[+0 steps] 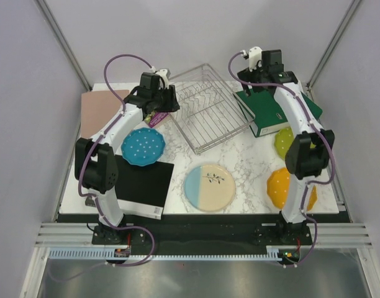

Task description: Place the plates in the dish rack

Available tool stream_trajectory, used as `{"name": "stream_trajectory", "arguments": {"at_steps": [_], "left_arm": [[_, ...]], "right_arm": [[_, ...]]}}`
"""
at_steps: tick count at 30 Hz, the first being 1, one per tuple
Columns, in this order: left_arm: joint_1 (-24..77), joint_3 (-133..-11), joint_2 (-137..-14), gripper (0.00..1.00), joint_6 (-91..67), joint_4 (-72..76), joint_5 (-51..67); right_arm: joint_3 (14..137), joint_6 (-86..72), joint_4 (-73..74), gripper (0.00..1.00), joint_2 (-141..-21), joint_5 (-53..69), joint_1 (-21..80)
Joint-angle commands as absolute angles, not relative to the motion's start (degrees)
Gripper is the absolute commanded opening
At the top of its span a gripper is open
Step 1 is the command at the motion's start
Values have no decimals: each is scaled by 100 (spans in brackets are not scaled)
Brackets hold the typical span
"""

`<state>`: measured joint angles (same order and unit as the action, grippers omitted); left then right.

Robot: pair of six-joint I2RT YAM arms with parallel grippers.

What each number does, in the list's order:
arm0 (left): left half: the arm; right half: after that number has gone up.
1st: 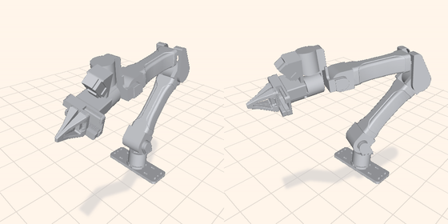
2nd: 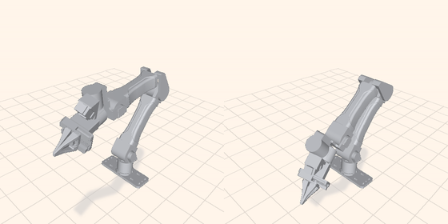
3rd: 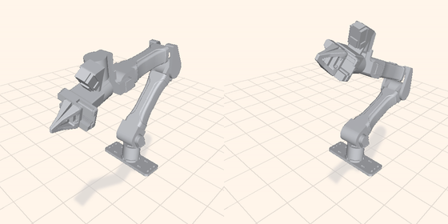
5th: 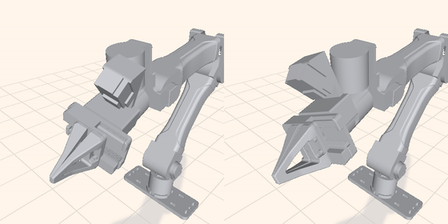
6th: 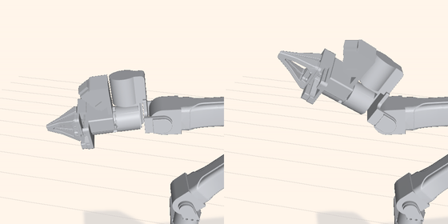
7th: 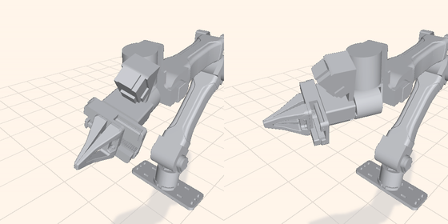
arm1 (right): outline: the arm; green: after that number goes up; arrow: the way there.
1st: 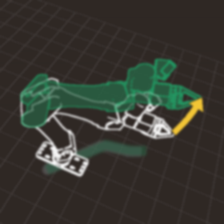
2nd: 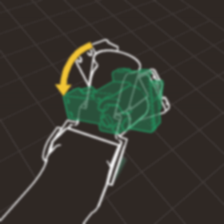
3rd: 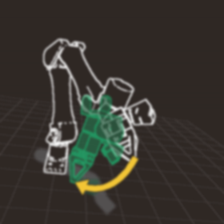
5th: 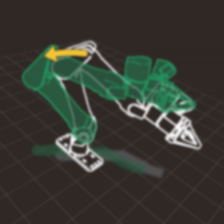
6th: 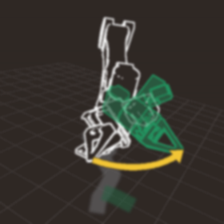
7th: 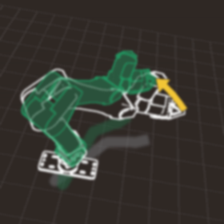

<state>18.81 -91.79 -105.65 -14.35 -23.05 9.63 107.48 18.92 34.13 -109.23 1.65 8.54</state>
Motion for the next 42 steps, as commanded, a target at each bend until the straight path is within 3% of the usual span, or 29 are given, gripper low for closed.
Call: {"name": "stream_trajectory", "arguments": {"at_steps": [1,6,12,17,30,42], "left_arm": [[1863,-9018,-10310,56,-1626,-2373,625],[1863,-8763,-10037,61,-1460,-2373,448],[1863,-8552,-10081,61,-1275,-2364,229],[1855,-8569,-10160,61,-1266,-2320,263],[1907,-8446,-10143,60,-1380,-2329,351],[1942,-8218,-9932,60,-1283,-2303,255]], "right_arm": [[12609,2179,4463,87,-12449,912,739],[13789,2487,5054,82,-13350,1072,659],[13475,2602,5063,79,-13403,1564,606],[13298,2654,4958,70,-13281,1889,598],[12191,2479,3490,71,-12042,1951,580],[12577,2777,4526,70,-12779,2197,650]]}}
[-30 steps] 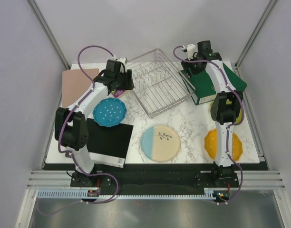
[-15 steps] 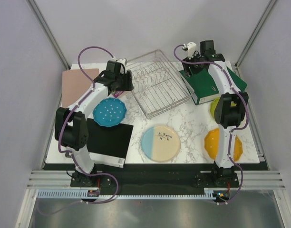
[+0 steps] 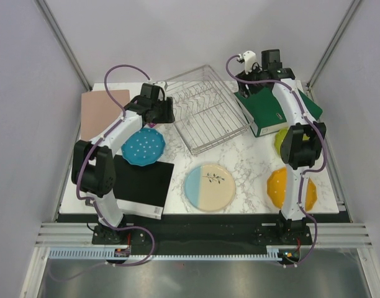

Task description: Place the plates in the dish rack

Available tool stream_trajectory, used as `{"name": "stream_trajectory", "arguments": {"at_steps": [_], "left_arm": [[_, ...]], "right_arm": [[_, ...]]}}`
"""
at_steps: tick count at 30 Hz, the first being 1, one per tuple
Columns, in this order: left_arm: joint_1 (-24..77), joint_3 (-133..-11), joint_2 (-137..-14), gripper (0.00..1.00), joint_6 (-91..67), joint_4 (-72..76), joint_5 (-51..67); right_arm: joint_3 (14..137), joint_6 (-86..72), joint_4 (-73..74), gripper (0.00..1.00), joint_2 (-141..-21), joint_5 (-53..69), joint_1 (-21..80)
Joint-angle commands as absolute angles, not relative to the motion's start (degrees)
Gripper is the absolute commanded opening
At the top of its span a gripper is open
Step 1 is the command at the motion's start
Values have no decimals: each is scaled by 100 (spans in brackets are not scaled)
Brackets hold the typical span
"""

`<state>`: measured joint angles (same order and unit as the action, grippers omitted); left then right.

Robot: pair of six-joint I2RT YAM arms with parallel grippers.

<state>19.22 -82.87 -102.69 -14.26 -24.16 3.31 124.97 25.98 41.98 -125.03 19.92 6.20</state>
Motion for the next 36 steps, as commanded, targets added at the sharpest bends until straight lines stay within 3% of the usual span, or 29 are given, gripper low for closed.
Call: {"name": "stream_trajectory", "arguments": {"at_steps": [1,14,18,27,29,33,36], "left_arm": [[1942,-8200,-9923,61,-1275,-2303,237],[1942,-8130,-10142,61,-1169,-2364,18],[1916,-8200,-10186,61,-1134,-2294,-272],[1740,-8367,-10371,61,-1028,-2241,-352],[1714,-8446,-10450,62,-976,-2232,-378],[1679,-8587,-10634,62,-888,-2233,-387],[1670,-8771,-10845,63,-809,-2233,-404]], "right_arm": [[12568,2786,4570,71,-12797,2197,659],[12595,2760,4614,58,-13078,2013,712],[12516,2760,4623,49,-13061,1925,765],[12349,2620,4693,45,-13113,1697,826],[12348,2549,4685,40,-13157,1661,844],[12322,2303,4658,13,-13096,1608,835],[12077,1900,4571,0,-12877,1556,835]]}}
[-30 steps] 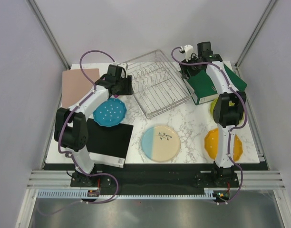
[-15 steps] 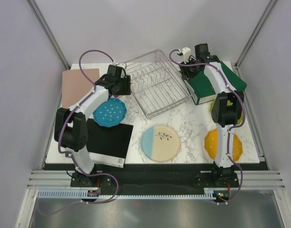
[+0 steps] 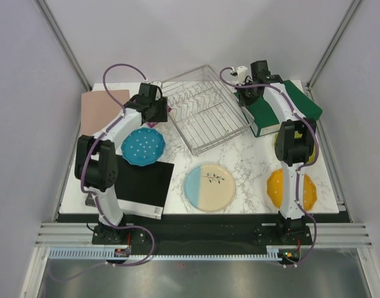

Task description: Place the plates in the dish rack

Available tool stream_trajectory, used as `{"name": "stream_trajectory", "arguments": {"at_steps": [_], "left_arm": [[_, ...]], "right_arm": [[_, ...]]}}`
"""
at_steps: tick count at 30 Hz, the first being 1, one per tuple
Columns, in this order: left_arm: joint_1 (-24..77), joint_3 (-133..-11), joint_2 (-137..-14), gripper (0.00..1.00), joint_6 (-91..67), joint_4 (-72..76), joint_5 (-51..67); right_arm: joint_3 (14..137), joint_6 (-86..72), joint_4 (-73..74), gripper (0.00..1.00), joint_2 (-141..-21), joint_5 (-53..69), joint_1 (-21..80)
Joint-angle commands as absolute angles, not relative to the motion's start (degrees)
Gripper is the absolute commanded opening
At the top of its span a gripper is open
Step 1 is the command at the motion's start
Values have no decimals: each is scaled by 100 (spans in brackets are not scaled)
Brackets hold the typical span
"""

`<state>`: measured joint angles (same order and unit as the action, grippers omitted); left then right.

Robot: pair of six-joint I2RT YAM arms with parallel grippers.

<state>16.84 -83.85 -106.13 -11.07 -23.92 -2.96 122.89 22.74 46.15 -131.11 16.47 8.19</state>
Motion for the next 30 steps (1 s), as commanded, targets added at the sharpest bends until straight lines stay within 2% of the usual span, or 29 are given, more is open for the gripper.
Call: {"name": "stream_trajectory", "arguments": {"at_steps": [1,6,16,26,30], "left_arm": [[1679,-8919,-10907,64,-800,-2241,-352],[1705,-9631,-11513,64,-677,-2241,-62],[1757,-10133,-12137,65,-545,-2039,176],[1968,-11249,-12981,68,-9,-1381,-290],[2021,-12310,-13552,69,263,-1433,-421]], "right_arm": [[11859,1716,4544,0,-12806,1608,835],[11163,1328,4421,0,-12244,1722,879],[10240,915,4333,0,-11558,1846,984],[10415,659,4333,0,-11707,2162,1300],[10406,545,4333,0,-11681,2215,1494]]}}
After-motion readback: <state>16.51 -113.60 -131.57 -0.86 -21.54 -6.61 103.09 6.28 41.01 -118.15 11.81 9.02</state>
